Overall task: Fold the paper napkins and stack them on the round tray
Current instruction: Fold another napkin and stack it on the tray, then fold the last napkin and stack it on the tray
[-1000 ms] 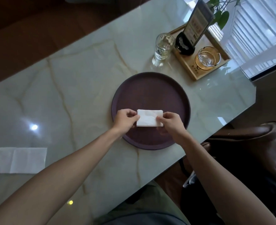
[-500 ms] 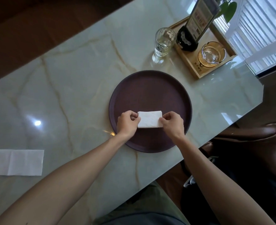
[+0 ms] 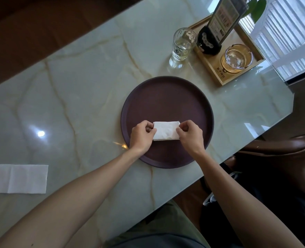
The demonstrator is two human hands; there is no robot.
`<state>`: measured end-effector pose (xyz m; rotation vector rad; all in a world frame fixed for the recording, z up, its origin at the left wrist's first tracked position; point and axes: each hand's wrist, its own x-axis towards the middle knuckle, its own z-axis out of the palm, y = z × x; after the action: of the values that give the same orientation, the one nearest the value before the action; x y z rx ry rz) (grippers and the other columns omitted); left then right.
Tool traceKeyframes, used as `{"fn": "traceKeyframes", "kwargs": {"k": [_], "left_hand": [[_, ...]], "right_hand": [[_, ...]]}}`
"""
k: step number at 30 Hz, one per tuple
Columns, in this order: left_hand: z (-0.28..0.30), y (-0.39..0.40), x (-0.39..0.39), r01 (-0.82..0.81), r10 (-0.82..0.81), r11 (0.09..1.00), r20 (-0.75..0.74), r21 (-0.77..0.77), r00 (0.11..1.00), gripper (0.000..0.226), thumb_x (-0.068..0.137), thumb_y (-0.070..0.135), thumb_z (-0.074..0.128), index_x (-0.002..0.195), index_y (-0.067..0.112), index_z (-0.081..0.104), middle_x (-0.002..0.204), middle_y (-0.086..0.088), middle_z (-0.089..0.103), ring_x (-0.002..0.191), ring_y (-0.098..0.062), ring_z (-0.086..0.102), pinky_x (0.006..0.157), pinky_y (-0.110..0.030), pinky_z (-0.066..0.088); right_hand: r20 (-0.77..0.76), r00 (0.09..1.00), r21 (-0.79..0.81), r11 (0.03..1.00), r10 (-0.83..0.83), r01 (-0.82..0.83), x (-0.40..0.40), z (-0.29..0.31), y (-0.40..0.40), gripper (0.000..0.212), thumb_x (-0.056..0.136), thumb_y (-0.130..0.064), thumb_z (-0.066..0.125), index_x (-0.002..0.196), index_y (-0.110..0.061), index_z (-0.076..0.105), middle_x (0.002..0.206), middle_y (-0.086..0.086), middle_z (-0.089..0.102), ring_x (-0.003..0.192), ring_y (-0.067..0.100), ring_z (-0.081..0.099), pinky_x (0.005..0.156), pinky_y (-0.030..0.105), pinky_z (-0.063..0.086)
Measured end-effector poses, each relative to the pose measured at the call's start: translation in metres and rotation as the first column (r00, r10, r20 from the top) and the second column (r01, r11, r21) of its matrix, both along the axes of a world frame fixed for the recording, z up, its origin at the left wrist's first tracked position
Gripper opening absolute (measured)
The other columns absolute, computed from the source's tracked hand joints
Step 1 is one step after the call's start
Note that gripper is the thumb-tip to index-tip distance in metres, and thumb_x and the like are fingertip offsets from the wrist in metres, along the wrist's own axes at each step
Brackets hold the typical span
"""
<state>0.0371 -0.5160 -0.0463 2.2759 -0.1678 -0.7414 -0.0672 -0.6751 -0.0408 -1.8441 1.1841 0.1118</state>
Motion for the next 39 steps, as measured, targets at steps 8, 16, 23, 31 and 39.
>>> {"fn": "traceKeyframes", "kwargs": {"k": [8, 16, 23, 31, 39], "left_hand": [[-0.006, 0.001, 0.002, -0.012, 0.013, 0.999, -0.040, 0.037, 0.999, 0.009, 0.086, 0.022, 0.076, 0.092, 0.017, 0.071, 0.068, 0.014, 0.060, 0.069, -0.007, 0.059, 0.059, -0.010, 0.038], [-0.011, 0.004, 0.000, -0.026, 0.031, 0.998, -0.093, 0.055, 0.995, 0.012, 0.087, 0.025, 0.076, 0.092, 0.017, 0.070, 0.069, 0.015, 0.060, 0.066, -0.001, 0.056, 0.054, -0.005, 0.035], [-0.005, 0.015, 0.000, -0.035, 0.040, 0.999, -0.138, 0.037, 0.990, 0.011, 0.086, 0.027, 0.076, 0.086, 0.017, 0.071, 0.074, 0.000, 0.071, 0.077, -0.022, 0.074, 0.076, -0.030, 0.056], [0.023, 0.081, 0.027, -0.053, 0.062, 0.997, -0.185, 0.052, 0.981, 0.018, 0.087, 0.026, 0.077, 0.098, 0.013, 0.073, 0.082, 0.002, 0.070, 0.078, -0.013, 0.062, 0.062, -0.014, 0.040], [0.065, 0.223, 0.058, -0.402, 0.407, 0.913, -0.093, 0.071, 0.908, 0.017, 0.083, 0.025, 0.079, 0.096, 0.016, 0.071, 0.092, -0.003, 0.073, 0.098, -0.025, 0.071, 0.080, -0.027, 0.049]], "right_hand": [[-0.051, 0.999, 0.015, 1.000, -0.012, 0.012, -0.002, -0.006, -0.003, 0.007, 0.089, -0.019, 0.066, 0.096, -0.019, 0.065, 0.092, -0.011, 0.065, 0.081, 0.005, 0.060, 0.068, 0.025, 0.043], [-0.096, 0.995, 0.035, 0.999, -0.035, 0.039, -0.005, -0.009, -0.002, 0.008, 0.086, -0.022, 0.068, 0.093, -0.020, 0.064, 0.092, -0.008, 0.068, 0.083, 0.012, 0.065, 0.071, 0.030, 0.051], [-0.122, 0.992, -0.100, 0.995, -0.018, 0.006, -0.005, 0.010, 0.001, 0.013, 0.091, -0.031, 0.064, 0.092, -0.018, 0.063, 0.088, -0.009, 0.065, 0.084, 0.017, 0.064, 0.070, 0.030, 0.043], [-0.070, 0.927, -0.193, 0.907, 0.368, -0.374, 0.063, 0.057, 0.047, 0.032, 0.092, -0.040, 0.066, 0.114, -0.017, 0.065, 0.113, 0.002, 0.062, 0.104, 0.023, 0.060, 0.081, 0.034, 0.043], [-0.150, 0.643, -0.063, 0.642, 0.751, -0.764, 0.148, 0.084, 0.168, 0.065, 0.088, -0.043, 0.072, 0.143, -0.016, 0.051, 0.142, 0.012, 0.053, 0.133, 0.032, 0.048, 0.105, 0.040, 0.043]]}}
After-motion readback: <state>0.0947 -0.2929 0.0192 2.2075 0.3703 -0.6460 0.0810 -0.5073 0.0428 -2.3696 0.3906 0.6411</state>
